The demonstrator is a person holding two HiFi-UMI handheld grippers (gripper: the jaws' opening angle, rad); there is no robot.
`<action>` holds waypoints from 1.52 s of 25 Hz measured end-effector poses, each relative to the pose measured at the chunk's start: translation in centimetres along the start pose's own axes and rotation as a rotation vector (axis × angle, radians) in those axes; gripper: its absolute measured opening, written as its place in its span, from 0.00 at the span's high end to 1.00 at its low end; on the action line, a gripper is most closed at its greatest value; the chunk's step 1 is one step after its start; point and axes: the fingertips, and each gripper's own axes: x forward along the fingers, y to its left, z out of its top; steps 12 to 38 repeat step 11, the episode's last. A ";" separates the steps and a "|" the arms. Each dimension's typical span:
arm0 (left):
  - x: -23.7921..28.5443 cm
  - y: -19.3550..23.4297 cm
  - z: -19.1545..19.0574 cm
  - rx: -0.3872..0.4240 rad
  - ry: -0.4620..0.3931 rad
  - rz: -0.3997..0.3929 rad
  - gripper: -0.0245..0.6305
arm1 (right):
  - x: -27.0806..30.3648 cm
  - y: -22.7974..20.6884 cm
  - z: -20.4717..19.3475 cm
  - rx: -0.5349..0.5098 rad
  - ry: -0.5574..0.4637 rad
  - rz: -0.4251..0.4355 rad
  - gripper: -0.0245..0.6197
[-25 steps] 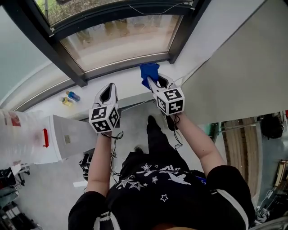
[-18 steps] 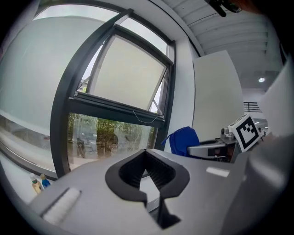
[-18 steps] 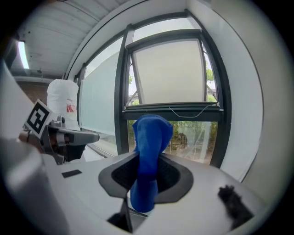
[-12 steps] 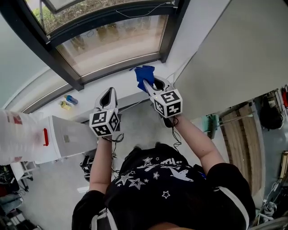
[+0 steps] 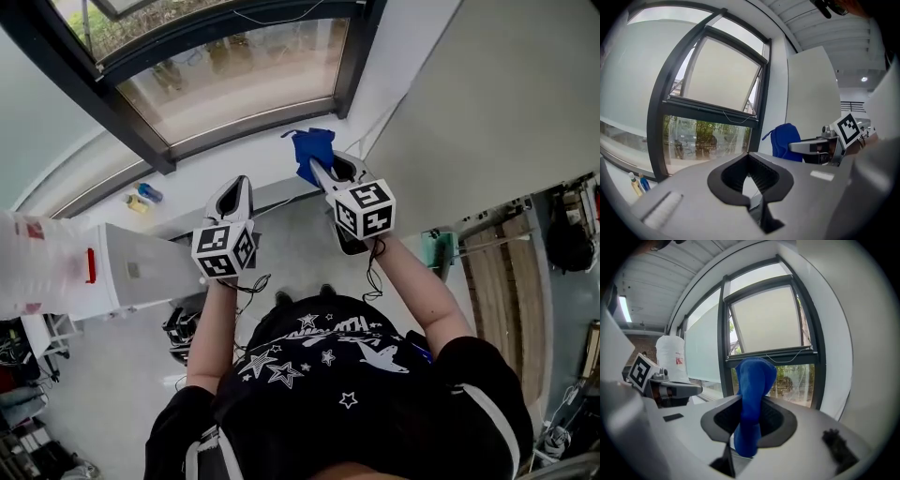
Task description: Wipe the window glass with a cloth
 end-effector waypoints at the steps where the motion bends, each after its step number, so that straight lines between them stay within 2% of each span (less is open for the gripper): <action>1: -0.1 -0.2 -0.2 -0.001 0.001 0.000 0.95 | -0.2 0.1 -0.2 -0.005 0.005 0.007 0.82; 5: -0.2 -1.3 -0.4 -0.004 -0.002 0.004 0.95 | -1.0 -0.1 -0.2 -0.017 0.006 0.023 0.82; 11: 0.1 -1.7 1.0 0.009 -0.036 0.010 0.95 | -1.3 -1.9 1.6 -0.013 -0.043 -0.004 0.82; 38: 0.1 -1.7 1.0 0.009 -0.036 0.010 0.95 | -1.3 -1.9 1.6 -0.013 -0.043 -0.004 0.82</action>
